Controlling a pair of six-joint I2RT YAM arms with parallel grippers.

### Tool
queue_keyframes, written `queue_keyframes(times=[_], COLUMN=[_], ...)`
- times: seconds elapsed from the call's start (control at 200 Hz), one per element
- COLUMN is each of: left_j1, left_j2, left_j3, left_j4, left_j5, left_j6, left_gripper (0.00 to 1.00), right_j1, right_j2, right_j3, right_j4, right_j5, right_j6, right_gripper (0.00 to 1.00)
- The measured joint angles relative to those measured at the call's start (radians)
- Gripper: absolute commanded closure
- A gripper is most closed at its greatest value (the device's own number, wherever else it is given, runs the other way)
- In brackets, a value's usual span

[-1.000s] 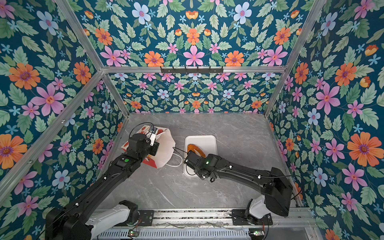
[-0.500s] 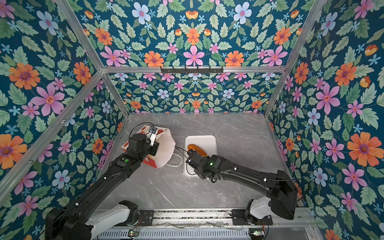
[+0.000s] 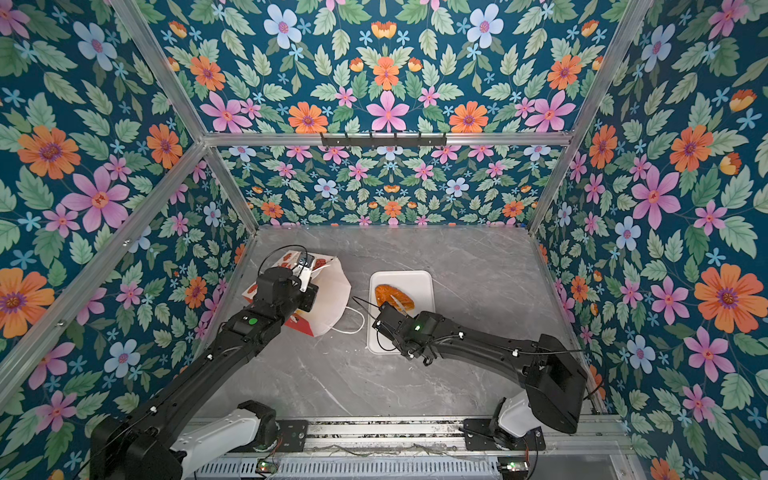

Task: Take the fake bread out of the paper bag
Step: 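Lower the pastry onto the white tray and open the tongs with the right gripper, then move the tongs with the right gripper back into the bag's mouth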

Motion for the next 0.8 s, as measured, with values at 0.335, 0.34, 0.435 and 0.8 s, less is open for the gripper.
queue_keyframes(times=[0.335,0.34,0.435,0.8], left_j1=[0.0,0.0,0.0,0.0], left_j2=[-0.003,-0.003,-0.003,-0.002], left_j3=[-0.002,-0.002,-0.002,0.003], left_j4=[0.0,0.0,0.0,-0.019], left_j5=[0.0,0.0,0.0,0.018], left_j6=[0.0,0.0,0.0,0.021], left_gripper=[1.0,1.0,1.0,1.0], right_j1=[-0.019,-0.019,-0.02,-0.014], right_j2=[0.015,0.014,-0.015,-0.326], right_j3=[0.021,0.021,0.001,-0.084], right_j4=[0.065,0.065,0.073,0.16], right_j5=[-0.007,-0.007,-0.023,-0.159], right_j6=[-0.038,-0.038,-0.038,0.004], right_gripper=[0.63,0.63,0.63,0.63])
